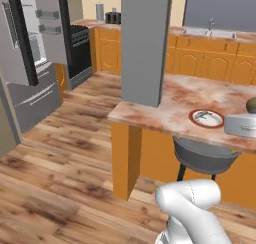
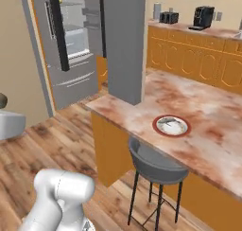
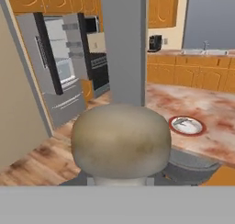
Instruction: Transport the fish and mushroom to the fridge. Place the fish on the rack containing meat and place the mushroom on the rack containing the vegetable, ensuring meats and vegetables are on different racks.
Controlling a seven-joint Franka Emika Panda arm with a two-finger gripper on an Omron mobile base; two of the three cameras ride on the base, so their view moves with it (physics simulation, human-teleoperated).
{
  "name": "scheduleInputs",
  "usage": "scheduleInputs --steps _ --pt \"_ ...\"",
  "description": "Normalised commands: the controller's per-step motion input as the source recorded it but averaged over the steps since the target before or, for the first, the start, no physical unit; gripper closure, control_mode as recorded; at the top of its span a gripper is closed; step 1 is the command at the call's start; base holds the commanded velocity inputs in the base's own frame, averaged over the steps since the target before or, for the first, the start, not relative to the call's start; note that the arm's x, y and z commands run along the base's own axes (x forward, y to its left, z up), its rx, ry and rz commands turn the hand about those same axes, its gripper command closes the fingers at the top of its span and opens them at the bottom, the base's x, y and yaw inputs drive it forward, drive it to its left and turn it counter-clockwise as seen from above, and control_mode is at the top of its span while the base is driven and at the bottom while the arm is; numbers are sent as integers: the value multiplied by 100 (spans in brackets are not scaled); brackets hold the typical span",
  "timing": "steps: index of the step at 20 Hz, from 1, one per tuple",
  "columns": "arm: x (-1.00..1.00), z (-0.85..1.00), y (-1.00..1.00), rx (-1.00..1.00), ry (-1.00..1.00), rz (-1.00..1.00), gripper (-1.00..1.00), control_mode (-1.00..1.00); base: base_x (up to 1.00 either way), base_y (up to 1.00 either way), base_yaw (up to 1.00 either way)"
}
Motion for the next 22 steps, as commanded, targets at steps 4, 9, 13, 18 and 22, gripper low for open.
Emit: scheduleInputs --steps 4,9,13,18,22 --pt "0 0 0 0 0 0 100 100 92 100 24" --pt "0 0 0 0 0 0 100 100 100 85 12" --pt "0 0 0 0 0 0 100 100 100 71 0" --pt "0 0 0 0 0 0 100 100 100 71 0" --pt "0 0 0 0 0 0 100 100 100 58 0"
